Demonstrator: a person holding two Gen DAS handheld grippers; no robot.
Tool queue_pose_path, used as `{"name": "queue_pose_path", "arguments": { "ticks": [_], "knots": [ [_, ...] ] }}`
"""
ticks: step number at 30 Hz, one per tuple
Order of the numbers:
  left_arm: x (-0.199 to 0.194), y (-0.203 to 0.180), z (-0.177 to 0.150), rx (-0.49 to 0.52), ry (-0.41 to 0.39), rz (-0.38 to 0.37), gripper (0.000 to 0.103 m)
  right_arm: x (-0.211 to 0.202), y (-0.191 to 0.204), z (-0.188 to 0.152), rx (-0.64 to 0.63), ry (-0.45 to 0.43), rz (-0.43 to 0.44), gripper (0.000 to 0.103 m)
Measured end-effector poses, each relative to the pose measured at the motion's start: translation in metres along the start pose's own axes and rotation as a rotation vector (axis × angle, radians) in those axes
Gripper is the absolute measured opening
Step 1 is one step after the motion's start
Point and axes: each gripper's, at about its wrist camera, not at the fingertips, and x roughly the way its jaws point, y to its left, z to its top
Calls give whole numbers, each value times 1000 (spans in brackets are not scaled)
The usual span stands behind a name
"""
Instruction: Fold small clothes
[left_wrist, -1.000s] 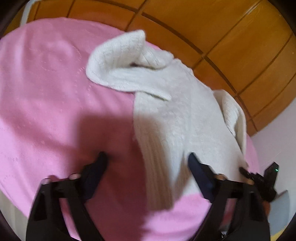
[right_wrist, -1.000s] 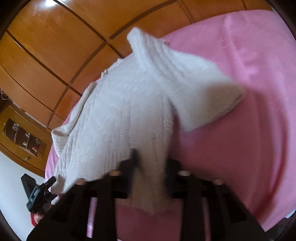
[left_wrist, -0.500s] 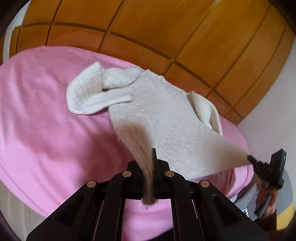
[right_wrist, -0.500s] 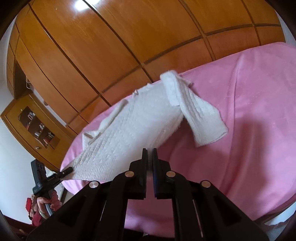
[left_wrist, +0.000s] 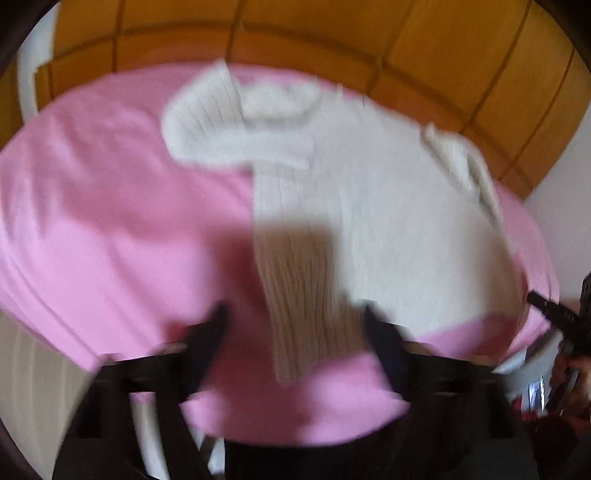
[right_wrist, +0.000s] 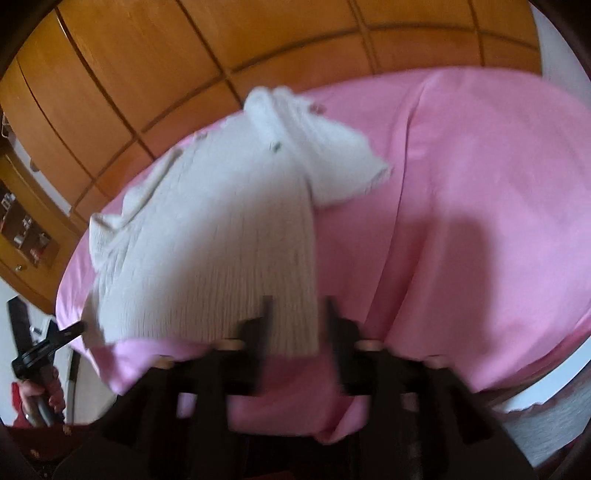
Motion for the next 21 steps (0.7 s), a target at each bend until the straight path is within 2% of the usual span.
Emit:
{"name": "queue_pose_path", "arguments": {
  "ticks": [3, 4, 5, 9, 10, 13, 15, 16, 19, 21],
  "knots": [
    [-15, -1, 4, 22, -100, 33, 86, -10, 11, 21, -18, -107, -30, 54],
    [-15, -2, 8, 38, -121, 67, 86, -7, 20, 32, -34, -136, -45, 59],
    [-16, -1, 9, 43, -129, 84, 86, -3, 26, 39, -44, -150, -55, 70],
    [4, -8, 26, 20, -137, 98, 86, 38, 66, 69, -126, -160, -120, 86],
    [5, -9, 26, 16, -139, 93, 86, 52, 76, 76, -155, -154, -133, 93],
    [33, -23, 44, 53, -114, 98, 86, 104, 107, 91, -289, -143, -193, 94],
    [49, -35, 49, 113, -84, 138, 86, 134, 116, 97, -368, -137, -240, 94],
    [63, -42, 55, 163, -66, 187, 86, 146, 118, 101, -394, -137, -270, 94],
    [91, -50, 67, 283, -55, 282, 86, 176, 111, 104, -408, -97, -312, 99],
    [104, -48, 73, 342, -55, 308, 83, 193, 95, 103, -351, -32, -282, 100]
  ]
}}
